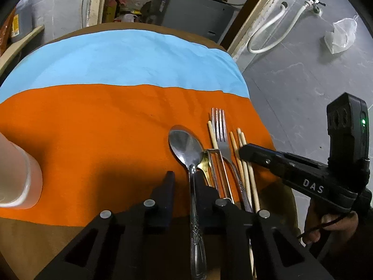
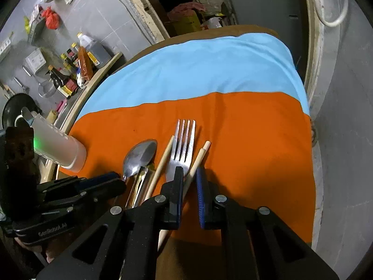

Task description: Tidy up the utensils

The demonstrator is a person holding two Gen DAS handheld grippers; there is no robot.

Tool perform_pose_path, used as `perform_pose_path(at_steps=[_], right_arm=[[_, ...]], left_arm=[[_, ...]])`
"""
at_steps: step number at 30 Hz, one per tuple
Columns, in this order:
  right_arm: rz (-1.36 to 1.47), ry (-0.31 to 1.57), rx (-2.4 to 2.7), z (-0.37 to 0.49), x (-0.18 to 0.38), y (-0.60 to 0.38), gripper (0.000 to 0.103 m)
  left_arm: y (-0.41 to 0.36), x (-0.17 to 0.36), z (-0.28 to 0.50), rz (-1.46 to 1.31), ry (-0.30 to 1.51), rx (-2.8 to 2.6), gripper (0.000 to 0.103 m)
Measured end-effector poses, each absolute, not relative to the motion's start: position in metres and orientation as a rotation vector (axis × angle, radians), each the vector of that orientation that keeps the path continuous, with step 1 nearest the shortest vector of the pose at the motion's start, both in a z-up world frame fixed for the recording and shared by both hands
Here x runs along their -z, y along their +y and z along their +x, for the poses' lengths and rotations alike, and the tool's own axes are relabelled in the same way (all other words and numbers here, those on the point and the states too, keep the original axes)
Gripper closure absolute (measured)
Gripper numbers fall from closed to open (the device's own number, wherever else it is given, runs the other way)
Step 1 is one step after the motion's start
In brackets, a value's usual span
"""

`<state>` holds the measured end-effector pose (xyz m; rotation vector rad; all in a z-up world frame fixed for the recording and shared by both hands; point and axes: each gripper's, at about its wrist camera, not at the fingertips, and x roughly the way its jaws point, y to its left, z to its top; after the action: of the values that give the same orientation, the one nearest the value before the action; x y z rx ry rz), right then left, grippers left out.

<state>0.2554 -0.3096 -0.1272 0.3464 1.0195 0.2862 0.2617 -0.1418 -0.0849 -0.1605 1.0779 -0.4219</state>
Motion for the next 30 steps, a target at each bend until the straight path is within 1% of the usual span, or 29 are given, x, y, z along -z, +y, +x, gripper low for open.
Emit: perform_pose_path(at_steps=[11, 12, 13, 17, 21, 27, 29, 30], right_arm=[[0.477, 1.057, -0.294, 0.245, 0.139, -0.322, 0.094], [0.483, 1.057, -0.294, 0.244, 0.139, -0.322, 0.095], [0.484, 1.055, -0.293, 0.244, 0.138, -0.321, 0.095], [0.505, 1.06, -0.298, 0.238, 0.136, -0.32, 0.097], [0.501, 1.057, -0.296, 0.232, 0.135, -0.324, 0.097], [0.503, 1.098, -0.258, 0.231, 0.141, -0.329, 0.097], [0.501, 1.116, -0.256, 0.233, 0.144, -0.328, 0.097], [0.499, 1.122, -0.257, 0.233, 0.145, -0.327, 0.097]], left_arm=[[-0.143, 0.092, 0.285, -0.234, 1.159, 0.466, 0.088], [-0.144, 0.092, 0.285, -0.229, 1.159, 0.469, 0.091], [-0.145, 0.091, 0.285, -0.231, 1.155, 0.483, 0.098], [-0.146, 0.089, 0.28, -0.239, 1.141, 0.471, 0.099], [-0.137, 0.088, 0.272, -0.254, 1.137, 0.444, 0.099], [-0.139, 0.09, 0.277, -0.25, 1.18, 0.461, 0.098], [-0.141, 0.091, 0.28, -0.24, 1.188, 0.471, 0.095], [-0.142, 0.092, 0.281, -0.238, 1.193, 0.472, 0.089]])
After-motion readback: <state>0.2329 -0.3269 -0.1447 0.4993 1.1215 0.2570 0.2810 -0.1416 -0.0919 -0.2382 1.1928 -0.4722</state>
